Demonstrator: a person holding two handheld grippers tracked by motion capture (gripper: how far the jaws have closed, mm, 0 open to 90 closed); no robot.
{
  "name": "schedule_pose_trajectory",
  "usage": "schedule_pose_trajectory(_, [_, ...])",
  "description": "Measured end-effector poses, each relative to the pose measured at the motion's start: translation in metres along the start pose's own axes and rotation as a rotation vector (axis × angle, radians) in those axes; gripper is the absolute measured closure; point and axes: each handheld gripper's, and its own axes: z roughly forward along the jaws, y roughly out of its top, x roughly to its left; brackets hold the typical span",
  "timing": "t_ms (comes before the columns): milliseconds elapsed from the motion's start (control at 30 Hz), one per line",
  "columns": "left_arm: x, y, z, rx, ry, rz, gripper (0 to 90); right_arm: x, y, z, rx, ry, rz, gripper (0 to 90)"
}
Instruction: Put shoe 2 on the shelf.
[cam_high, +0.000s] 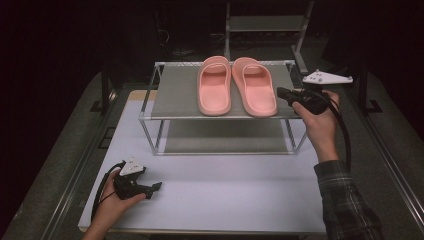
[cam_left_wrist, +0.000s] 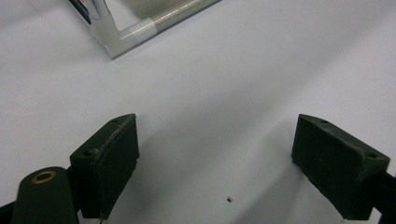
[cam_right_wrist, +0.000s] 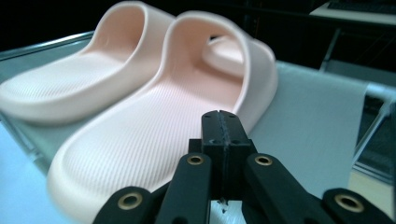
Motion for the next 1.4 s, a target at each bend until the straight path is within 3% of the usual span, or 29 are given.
schedule_pose_trajectory(167, [0.000,0.000,0.000,0.000,0.000,-0.001,13.8,0.003,-0.015,0.000,0.017,0.008,0.011,89.9])
schedule_pose_trajectory(633, [0.000,0.000,0.000,0.000,0.000,-0.002,13.8,0.024,-0.011,0.011,0.001,0.078,-0.009,89.9])
schedule_pose_trajectory(833, [0.000,0.000,0.000,0.002,0.000,-0.002,13.7,0.026,-0.010,0.012,-0.001,0.089,-0.009,89.9])
schedule_pose_trajectory(1100, [0.000,0.001,0.000,0.004,0.000,-0.002,13.4,0.023,-0.013,-0.011,-0.014,0.090,-0.016,89.1])
schedule_pose_trajectory(1400, [0.000,0.000,0.000,0.003,0.002,0.000,13.4,0.026,-0.027,-0.042,-0.001,0.083,-0.005,75.5])
